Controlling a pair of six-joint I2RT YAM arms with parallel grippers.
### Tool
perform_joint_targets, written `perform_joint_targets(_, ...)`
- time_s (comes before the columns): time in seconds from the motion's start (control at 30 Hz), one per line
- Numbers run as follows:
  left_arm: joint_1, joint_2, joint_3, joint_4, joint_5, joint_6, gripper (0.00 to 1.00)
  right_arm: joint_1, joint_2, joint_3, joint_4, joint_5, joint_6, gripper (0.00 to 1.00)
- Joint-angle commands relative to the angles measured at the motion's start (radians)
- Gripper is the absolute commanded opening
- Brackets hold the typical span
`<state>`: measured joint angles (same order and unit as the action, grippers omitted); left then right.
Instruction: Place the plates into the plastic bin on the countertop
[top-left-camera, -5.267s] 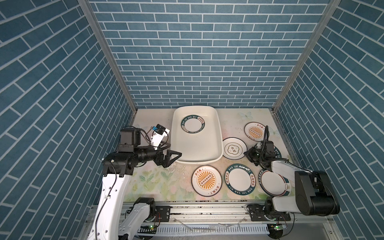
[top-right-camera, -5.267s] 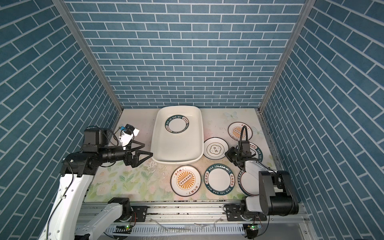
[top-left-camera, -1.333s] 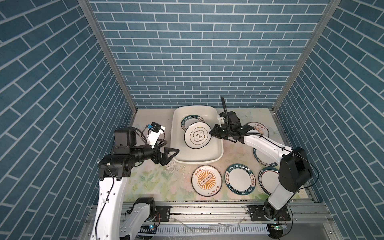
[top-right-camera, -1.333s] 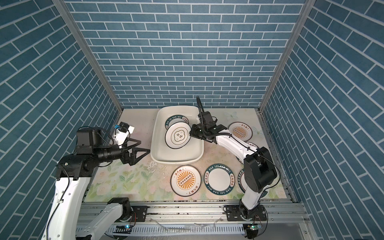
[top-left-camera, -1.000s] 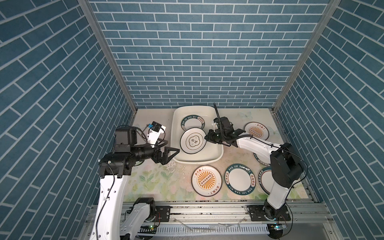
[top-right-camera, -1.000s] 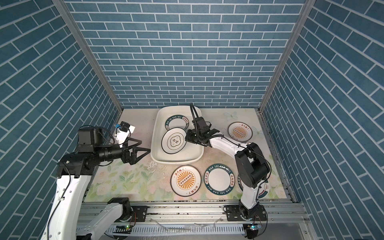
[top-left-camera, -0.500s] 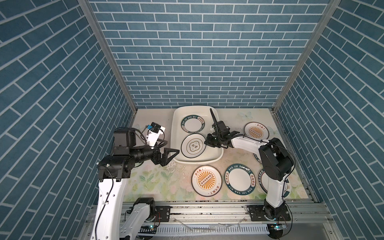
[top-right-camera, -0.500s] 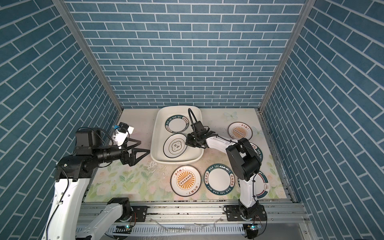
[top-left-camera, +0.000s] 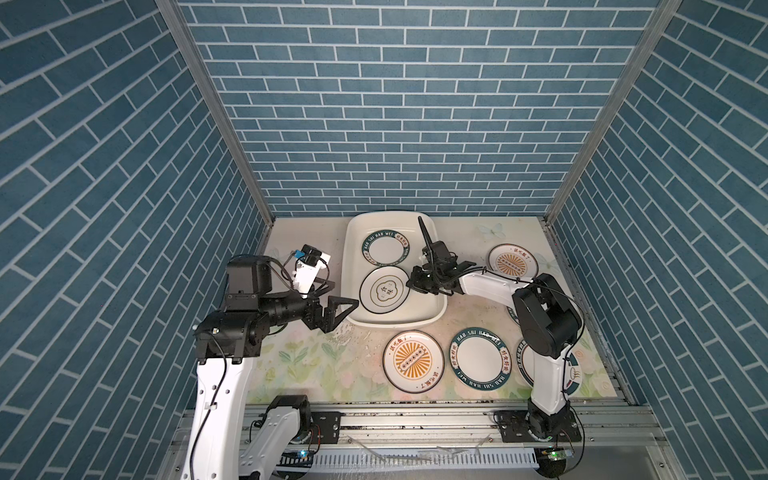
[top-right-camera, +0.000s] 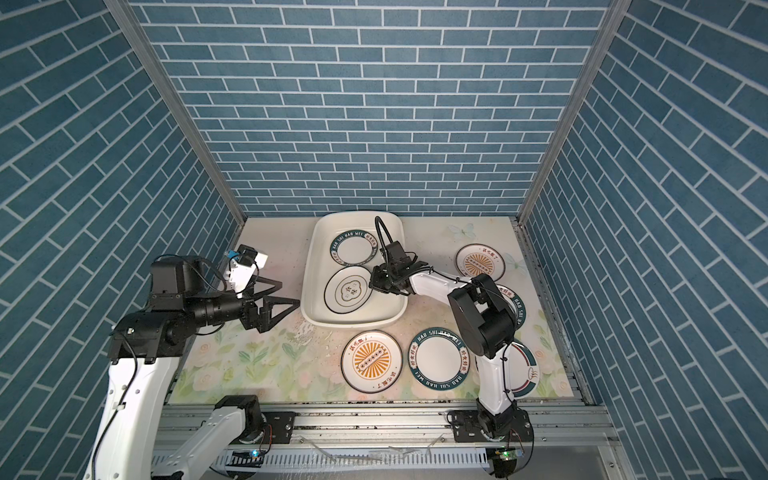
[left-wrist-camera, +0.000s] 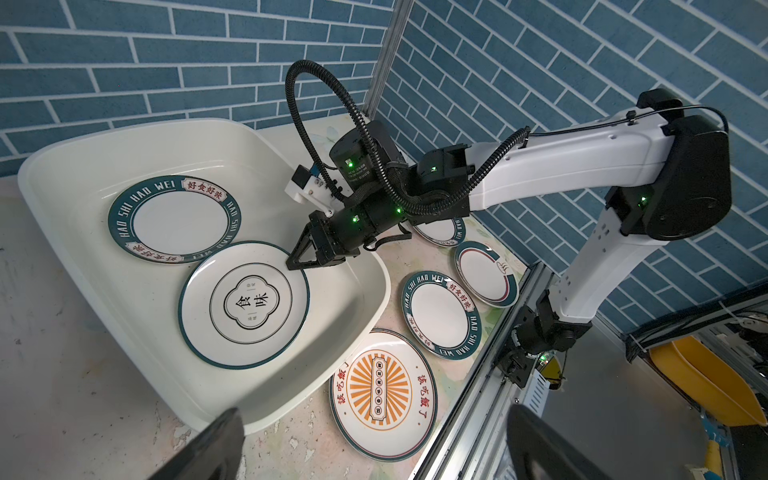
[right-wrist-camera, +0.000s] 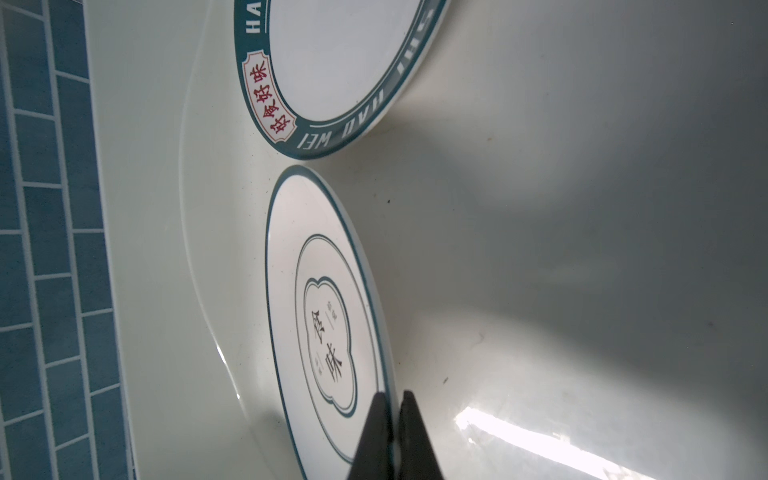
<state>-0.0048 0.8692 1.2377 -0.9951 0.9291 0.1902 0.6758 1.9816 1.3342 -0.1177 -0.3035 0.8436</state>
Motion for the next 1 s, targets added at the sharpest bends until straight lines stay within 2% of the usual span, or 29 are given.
perform_joint_targets(0.0,0.005,-0.011,0.008,0.005,0.013,-0.001,1.00,-0.002,0.017,-0.007,0.025,-0.008,0.045,0.03)
perform_joint_targets(0.97,0.005,-0.002,0.009,0.009,0.005,0.014,1.00,0.000,-0.027,-0.136,0.052,0.010,0.066,0.10)
